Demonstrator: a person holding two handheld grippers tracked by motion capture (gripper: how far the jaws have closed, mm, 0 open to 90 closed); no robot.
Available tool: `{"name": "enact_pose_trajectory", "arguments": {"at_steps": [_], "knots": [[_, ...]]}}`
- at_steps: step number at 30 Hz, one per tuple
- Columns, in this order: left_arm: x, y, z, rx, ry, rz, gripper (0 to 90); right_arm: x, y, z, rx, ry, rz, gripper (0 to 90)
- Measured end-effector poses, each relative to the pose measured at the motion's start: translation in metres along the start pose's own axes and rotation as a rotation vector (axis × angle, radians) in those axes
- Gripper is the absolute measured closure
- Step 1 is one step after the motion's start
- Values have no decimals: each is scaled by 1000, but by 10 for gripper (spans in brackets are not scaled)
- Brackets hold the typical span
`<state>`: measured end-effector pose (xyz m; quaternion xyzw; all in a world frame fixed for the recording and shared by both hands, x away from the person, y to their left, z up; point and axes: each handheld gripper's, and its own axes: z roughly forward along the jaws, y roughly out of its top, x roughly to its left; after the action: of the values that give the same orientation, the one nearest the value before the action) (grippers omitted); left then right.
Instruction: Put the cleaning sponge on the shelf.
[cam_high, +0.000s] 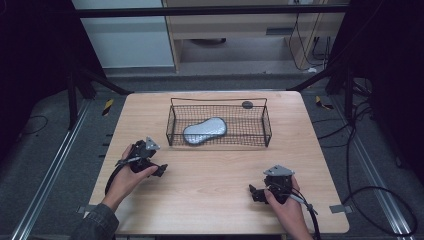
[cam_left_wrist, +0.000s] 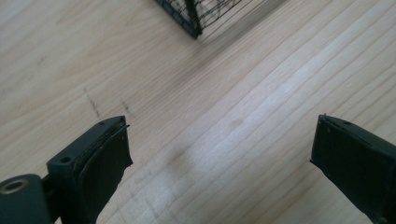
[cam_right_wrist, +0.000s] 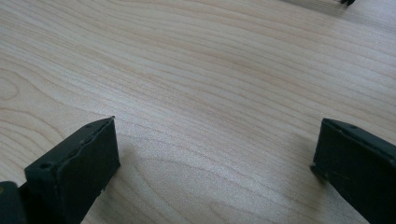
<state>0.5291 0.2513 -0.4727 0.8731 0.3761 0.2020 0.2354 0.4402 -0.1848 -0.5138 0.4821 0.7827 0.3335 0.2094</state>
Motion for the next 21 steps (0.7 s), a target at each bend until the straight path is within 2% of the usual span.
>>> {"name": "enact_pose_trajectory", "arguments": {"at_steps": [6,12,19,21], "knots": [[11,-13,8,16,9,-50,38,0,0,0,0,0,-2,4],[18,-18,13,-8,6,-97,33,0,0,0,1,0,-2,4],[25,-22,20,-54,-27,-171,22,0,0,0,1,0,-2,4],[26,-23,22,-66,-32,-177,11,0,0,0,0,1,1,4]]}}
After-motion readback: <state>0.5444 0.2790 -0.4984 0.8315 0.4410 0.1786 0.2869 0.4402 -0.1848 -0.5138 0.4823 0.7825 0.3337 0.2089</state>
